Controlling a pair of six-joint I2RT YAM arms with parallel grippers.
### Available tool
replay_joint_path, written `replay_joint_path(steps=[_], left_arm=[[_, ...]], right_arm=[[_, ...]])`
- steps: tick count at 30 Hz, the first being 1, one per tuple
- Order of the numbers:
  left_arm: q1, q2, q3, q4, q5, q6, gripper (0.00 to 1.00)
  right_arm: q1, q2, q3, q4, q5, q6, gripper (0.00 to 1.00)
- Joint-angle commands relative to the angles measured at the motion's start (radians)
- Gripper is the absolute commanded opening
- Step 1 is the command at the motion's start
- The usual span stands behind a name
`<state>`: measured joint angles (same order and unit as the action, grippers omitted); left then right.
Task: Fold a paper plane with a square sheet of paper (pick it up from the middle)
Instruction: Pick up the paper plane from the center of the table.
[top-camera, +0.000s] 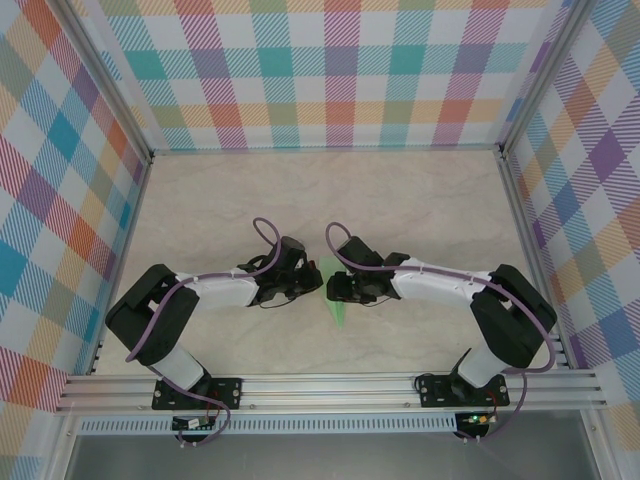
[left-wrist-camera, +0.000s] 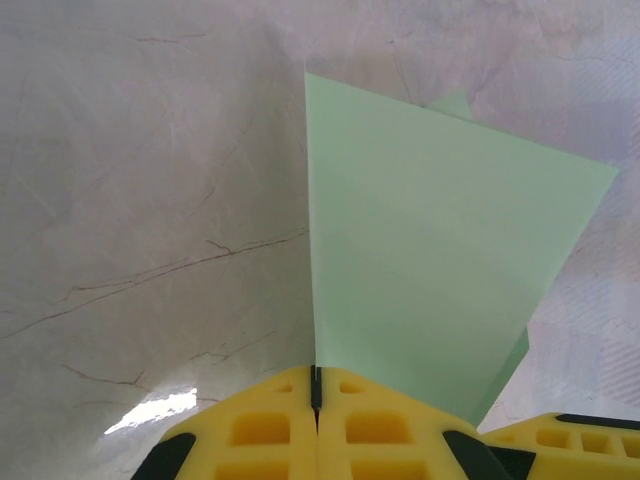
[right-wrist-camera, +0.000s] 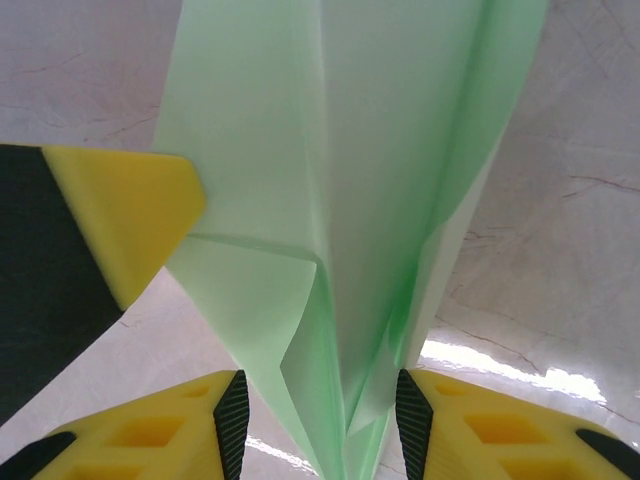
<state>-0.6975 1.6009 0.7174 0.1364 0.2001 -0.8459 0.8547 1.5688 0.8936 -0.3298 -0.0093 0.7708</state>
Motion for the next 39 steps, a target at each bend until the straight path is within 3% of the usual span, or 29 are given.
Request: replay_joint_path(steps=[1,10,15,39], left_arm=[[0.012,-0.003,-0.003,-0.006,-0.001,0.001,0.0],[0.012,-0.002,-0.001,-0.008,0.002,0.0,0.0],[0.012,0.001,0.001,-0.009,0.001,0.0,0.0],[0.012,0.004,0.003,-0.011,0.011,0.002,0.0]], right_arm=[[0.015,-0.027,0.01,0.019,-0.023,-0.01,0.46],[0.041,-0.03,-0.005,-0.034,0.013,0.049,0.44],[0.063,-0.017,-0.006,-0.053,0.018,0.074,0.37],[0.087,0.067,0.044,-0.084,0.081,0.103,0.37]])
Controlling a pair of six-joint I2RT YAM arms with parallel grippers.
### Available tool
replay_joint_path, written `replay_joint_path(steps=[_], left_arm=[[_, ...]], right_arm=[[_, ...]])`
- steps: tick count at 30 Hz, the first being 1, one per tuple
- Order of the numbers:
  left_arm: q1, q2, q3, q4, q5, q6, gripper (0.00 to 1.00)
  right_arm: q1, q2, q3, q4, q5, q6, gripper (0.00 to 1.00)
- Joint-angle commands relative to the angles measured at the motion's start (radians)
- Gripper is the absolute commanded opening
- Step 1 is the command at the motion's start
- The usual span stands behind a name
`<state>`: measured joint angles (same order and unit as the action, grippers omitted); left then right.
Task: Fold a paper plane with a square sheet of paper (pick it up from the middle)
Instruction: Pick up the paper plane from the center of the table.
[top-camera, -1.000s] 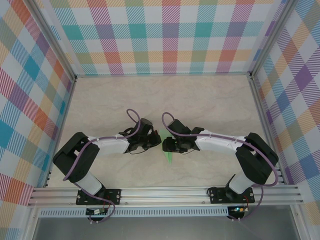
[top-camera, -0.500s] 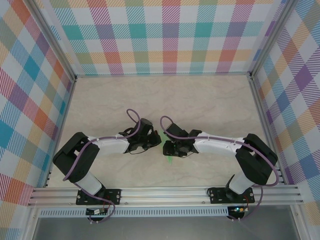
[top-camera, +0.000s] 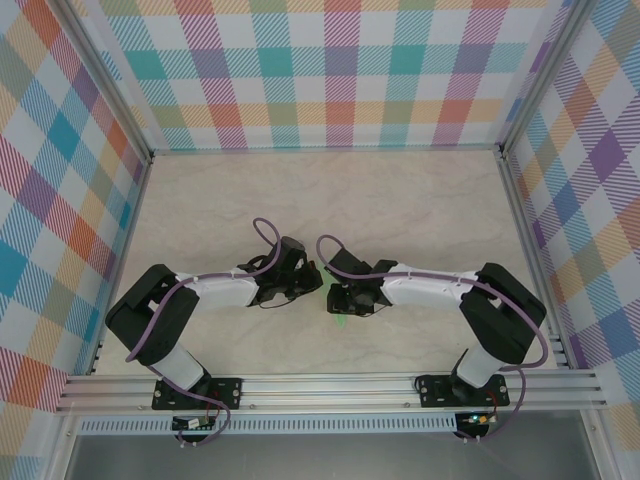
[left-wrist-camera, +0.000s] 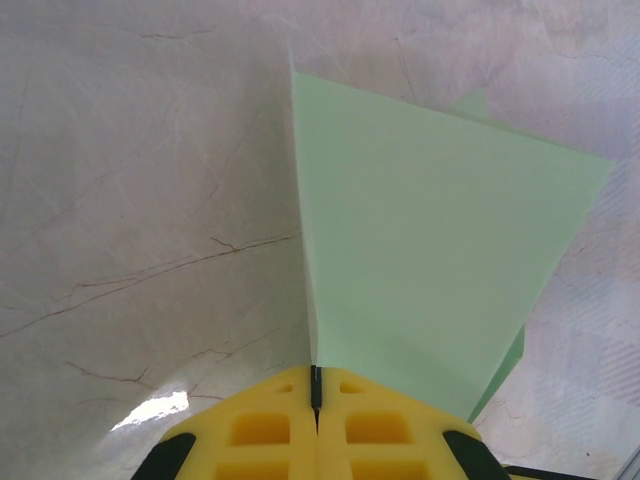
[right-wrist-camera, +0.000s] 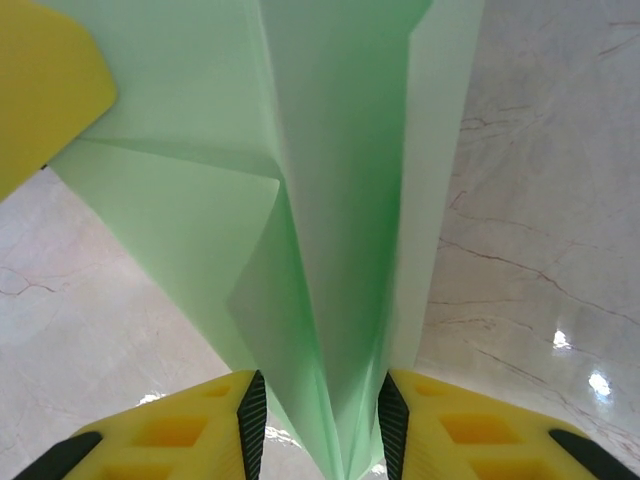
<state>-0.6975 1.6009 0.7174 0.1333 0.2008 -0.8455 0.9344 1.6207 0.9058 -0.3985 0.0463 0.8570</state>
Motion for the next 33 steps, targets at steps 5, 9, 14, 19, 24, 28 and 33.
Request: replay_joint_path(steps=[5,9,14,19,24,28,33], left_arm=[[0.012,0.004,0.002,-0.008,0.011,0.004,0.0],[0.012,0.004,0.001,-0.009,0.011,0.004,0.0],[0.012,0.005,0.002,-0.011,0.011,0.004,0.0],[0.012,0.005,0.007,-0.013,0.011,0.005,0.0],[0.012,0.005,0.01,-0.018,0.011,0.005,0.0],[0.012,0.007,0.01,-0.02,0.011,0.005,0.0],[0.012,0.006,0.01,-0.021,0.011,0.005,0.0]], right_arm=[[0.007,0.024,0.045,-0.036,0.059,0.021,0.37],[0.007,0.021,0.06,-0.067,0.1,0.027,0.37],[0.007,0.004,0.072,-0.083,0.124,0.014,0.37],[0.008,0.003,0.079,-0.073,0.099,-0.005,0.34],[0.009,-0.015,0.071,-0.073,0.108,-0.005,0.32],[0.009,-0.017,0.073,-0.073,0.108,-0.016,0.32],[0.009,-0.001,0.076,-0.055,0.081,-0.022,0.31]])
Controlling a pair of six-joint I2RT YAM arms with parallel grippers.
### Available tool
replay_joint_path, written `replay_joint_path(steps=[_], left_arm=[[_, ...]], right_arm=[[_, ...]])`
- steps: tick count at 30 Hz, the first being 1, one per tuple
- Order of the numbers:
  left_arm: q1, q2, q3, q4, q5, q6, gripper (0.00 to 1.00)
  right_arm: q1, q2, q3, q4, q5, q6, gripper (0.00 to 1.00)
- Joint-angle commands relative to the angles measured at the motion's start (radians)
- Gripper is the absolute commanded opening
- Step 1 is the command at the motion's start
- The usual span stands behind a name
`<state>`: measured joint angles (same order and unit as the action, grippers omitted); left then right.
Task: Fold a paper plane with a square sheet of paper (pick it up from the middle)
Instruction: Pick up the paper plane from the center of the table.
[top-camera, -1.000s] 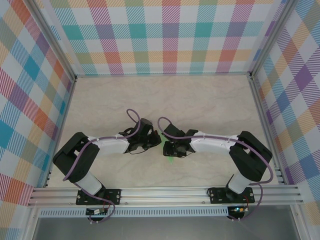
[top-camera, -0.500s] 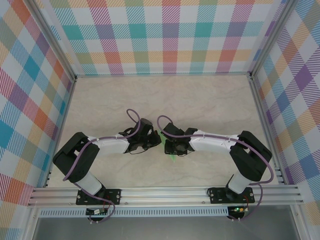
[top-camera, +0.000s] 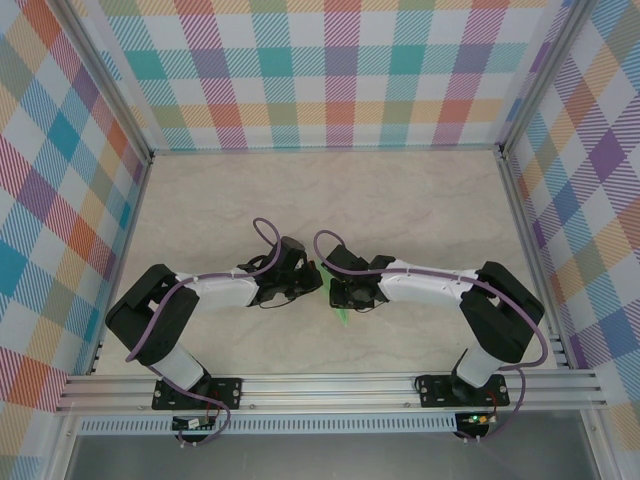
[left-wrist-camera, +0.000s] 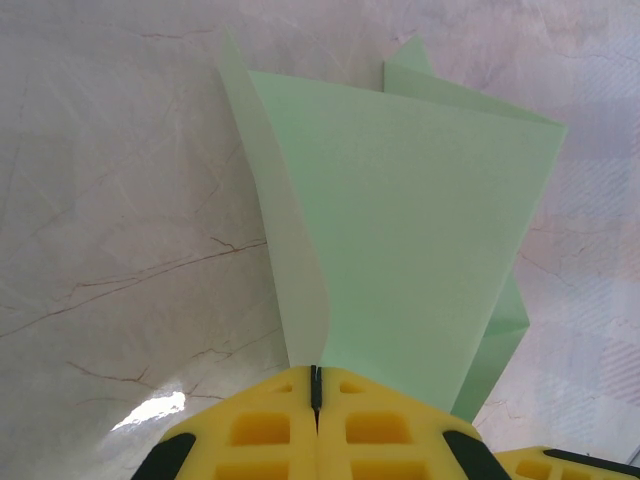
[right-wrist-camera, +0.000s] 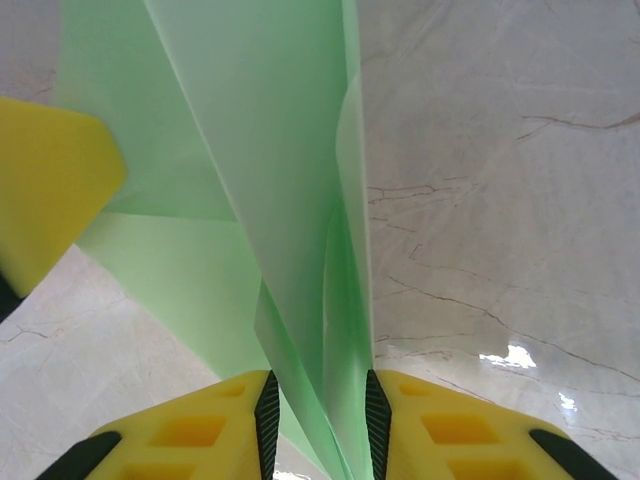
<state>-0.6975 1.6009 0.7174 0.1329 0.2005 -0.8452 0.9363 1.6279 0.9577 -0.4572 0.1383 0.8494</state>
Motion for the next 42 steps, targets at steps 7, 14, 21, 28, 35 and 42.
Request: replay_joint_path(steps=[7,14,21,28,35,42], left_arm=[[0.012,0.01,0.011,-0.018,0.011,0.005,0.0],[0.012,0.012,0.01,-0.016,0.011,0.003,0.0],[0.012,0.011,0.008,-0.017,0.011,0.004,0.0],[0.012,0.013,0.01,-0.016,0.011,0.002,0.0],[0.012,0.013,0.008,-0.018,0.012,0.002,0.0],[0.012,0.003,0.006,-0.025,0.006,0.004,0.03]], right_arm=[[0.007,-0.06,-0.01,0.043,-0.005,-0.021,0.31],[0.01,-0.031,0.004,0.04,-0.02,-0.033,0.33],[0.011,0.002,0.018,-0.011,0.014,0.002,0.34],[0.012,0.036,0.033,-0.01,-0.007,0.002,0.34],[0.016,0.061,0.048,-0.007,-0.017,-0.007,0.36],[0.019,0.085,0.071,-0.036,0.018,0.006,0.34]])
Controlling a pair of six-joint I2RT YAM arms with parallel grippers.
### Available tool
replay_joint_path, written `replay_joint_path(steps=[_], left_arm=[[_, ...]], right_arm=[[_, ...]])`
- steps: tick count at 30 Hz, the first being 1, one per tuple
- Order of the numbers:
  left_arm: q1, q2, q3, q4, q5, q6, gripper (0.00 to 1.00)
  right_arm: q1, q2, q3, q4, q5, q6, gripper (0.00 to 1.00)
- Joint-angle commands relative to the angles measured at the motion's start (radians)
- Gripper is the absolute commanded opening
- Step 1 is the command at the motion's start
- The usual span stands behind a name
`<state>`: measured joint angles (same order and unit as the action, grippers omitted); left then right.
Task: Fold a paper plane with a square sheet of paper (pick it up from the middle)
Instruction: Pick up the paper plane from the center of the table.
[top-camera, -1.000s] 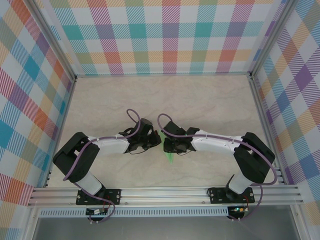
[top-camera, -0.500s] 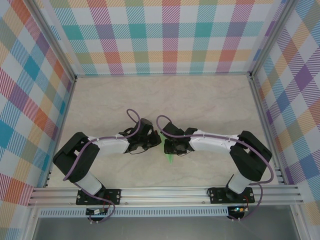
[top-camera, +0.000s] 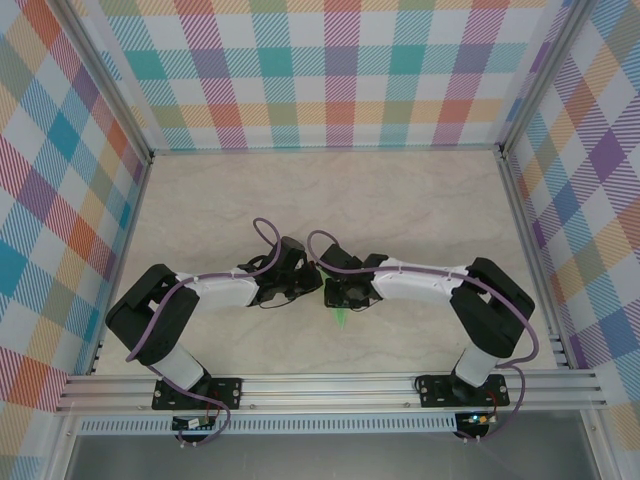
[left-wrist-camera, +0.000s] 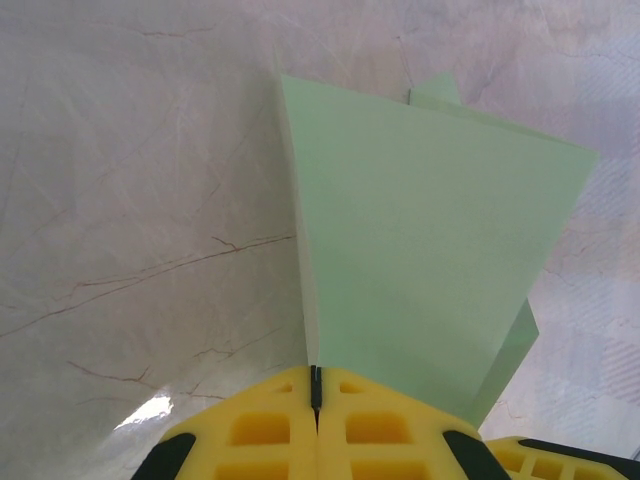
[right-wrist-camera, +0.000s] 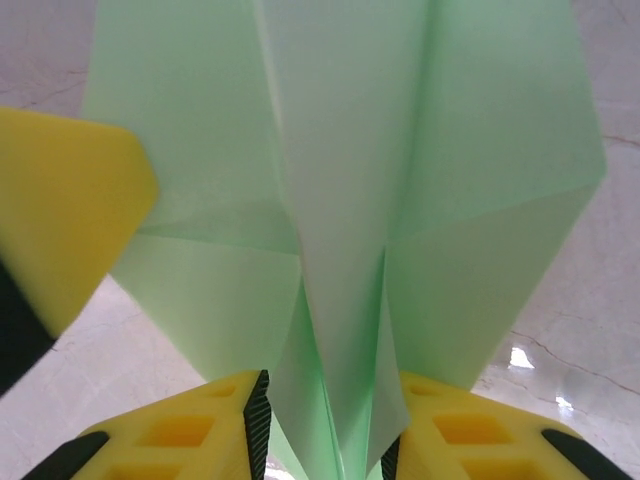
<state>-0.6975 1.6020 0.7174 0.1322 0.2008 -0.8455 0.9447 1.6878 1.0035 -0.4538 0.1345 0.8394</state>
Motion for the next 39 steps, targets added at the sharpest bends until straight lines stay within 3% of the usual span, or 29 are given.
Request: replay_joint_path(steps=[1,5,11,21,29,39], left_arm=[[0.012,-0.003,0.007,-0.03,0.002,0.005,0.05],[0.016,-0.037,0.012,-0.071,-0.02,0.001,0.18],[0.071,-0.155,-0.013,-0.186,-0.102,-0.035,0.46],[0.169,-0.286,-0.072,-0.353,-0.202,-0.087,0.63],[0.188,-0.309,-0.066,-0.457,-0.262,-0.083,0.82],[0.202,-0.33,-0.064,-0.503,-0.287,-0.064,0.88]], right_arm=[[0.009,0.03,0.031,-0.049,0.034,0.02,0.34],[0.009,0.047,0.046,-0.071,0.057,0.026,0.28],[0.011,0.061,0.055,-0.085,0.077,0.03,0.24],[0.016,0.105,0.09,-0.107,0.112,0.037,0.23],[0.017,0.109,0.099,-0.13,0.136,0.061,0.13],[0.0,0.11,0.183,-0.189,0.221,-0.006,0.08]])
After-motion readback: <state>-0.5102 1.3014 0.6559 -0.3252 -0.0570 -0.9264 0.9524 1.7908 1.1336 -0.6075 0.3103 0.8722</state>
